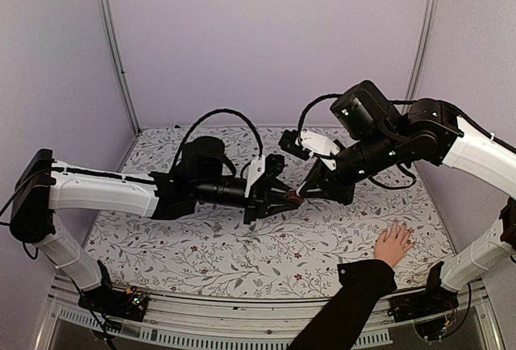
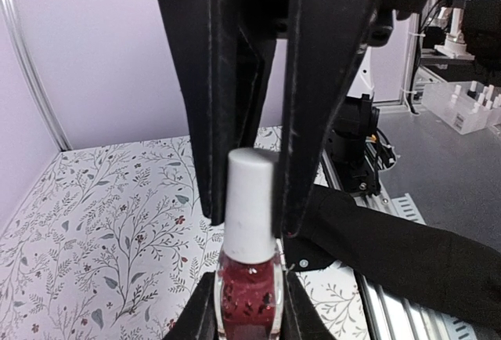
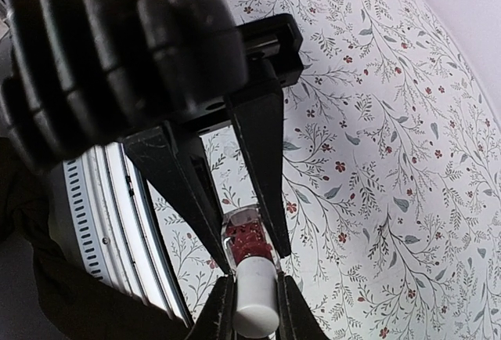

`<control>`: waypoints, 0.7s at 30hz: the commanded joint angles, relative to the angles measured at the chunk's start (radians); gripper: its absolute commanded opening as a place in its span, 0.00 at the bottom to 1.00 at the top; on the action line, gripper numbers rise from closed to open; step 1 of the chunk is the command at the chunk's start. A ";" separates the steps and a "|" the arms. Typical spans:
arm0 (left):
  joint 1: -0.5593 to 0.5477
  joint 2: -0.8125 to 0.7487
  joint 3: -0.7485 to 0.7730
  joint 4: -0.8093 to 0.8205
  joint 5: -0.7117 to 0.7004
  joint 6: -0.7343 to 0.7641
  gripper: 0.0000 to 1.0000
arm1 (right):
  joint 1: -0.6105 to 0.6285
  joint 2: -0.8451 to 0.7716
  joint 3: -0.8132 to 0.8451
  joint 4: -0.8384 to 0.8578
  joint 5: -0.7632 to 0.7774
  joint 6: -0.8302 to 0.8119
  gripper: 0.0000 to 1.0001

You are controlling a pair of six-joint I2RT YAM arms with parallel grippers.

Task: Paint the nails
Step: Unscrew the nail polish bottle.

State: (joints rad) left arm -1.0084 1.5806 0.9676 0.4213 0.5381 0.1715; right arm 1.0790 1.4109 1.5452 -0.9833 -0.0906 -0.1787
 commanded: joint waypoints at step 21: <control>-0.007 -0.021 -0.013 0.014 -0.035 0.034 0.00 | 0.016 -0.037 0.011 0.044 -0.074 -0.025 0.00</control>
State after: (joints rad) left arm -1.0248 1.5639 0.9524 0.4271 0.4938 0.2153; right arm 1.0790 1.3975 1.5570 -0.9890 -0.1062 -0.1947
